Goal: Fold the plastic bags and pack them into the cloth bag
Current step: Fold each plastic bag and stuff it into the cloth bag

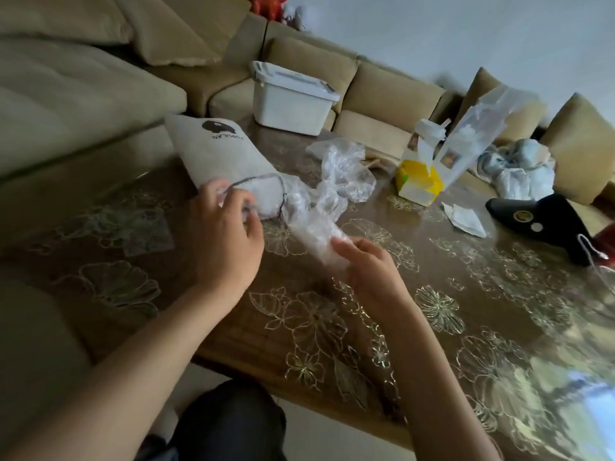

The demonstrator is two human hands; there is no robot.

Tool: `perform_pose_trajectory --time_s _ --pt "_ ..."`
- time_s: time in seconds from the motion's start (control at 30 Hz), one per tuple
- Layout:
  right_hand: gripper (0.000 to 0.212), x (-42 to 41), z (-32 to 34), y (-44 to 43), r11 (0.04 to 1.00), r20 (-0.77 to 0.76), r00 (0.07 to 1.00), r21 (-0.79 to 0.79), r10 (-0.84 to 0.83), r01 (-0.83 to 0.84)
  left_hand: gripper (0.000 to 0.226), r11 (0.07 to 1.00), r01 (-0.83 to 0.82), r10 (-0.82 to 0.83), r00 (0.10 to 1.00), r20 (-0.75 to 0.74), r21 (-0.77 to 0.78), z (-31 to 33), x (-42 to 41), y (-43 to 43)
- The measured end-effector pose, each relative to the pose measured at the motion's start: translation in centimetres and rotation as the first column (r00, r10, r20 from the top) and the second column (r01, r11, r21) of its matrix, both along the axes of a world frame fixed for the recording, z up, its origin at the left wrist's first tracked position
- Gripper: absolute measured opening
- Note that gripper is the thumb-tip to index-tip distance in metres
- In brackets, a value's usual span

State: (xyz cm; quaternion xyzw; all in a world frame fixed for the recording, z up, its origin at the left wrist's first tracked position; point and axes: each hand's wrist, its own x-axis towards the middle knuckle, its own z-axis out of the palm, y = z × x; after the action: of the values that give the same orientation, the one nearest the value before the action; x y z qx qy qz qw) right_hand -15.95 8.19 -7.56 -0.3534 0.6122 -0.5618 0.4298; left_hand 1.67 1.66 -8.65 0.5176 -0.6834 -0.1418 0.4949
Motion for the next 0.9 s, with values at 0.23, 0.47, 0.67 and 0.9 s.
perform_pose_trajectory --time_s 0.23,0.47,0.67,0.9 --pt "0.016 4.8 0.9 -2.9 0.995 -0.201 0.977 -0.071 -0.077 0.064 0.041 0.999 0.004 -0.015 0.960 0.278 0.040 -2.0 3.3 -2.8" --pt "0.018 10.8 -0.2 -7.4 0.987 -0.453 0.886 -0.156 -0.102 0.034 0.050 0.975 0.153 -0.188 0.955 0.228 0.162 -1.3 4.2 -4.0" --pt "0.035 13.7 -0.1 -11.1 0.970 -0.468 0.881 -0.241 -0.076 -0.044 0.051 0.981 0.127 -0.135 0.990 0.043 0.150 -1.9 5.4 -4.6" --pt "0.047 15.3 -1.2 -13.2 0.974 -0.570 0.814 -0.223 -0.108 -0.027 0.050 0.988 0.087 -0.088 0.996 0.002 0.127 -1.4 5.5 -4.1"
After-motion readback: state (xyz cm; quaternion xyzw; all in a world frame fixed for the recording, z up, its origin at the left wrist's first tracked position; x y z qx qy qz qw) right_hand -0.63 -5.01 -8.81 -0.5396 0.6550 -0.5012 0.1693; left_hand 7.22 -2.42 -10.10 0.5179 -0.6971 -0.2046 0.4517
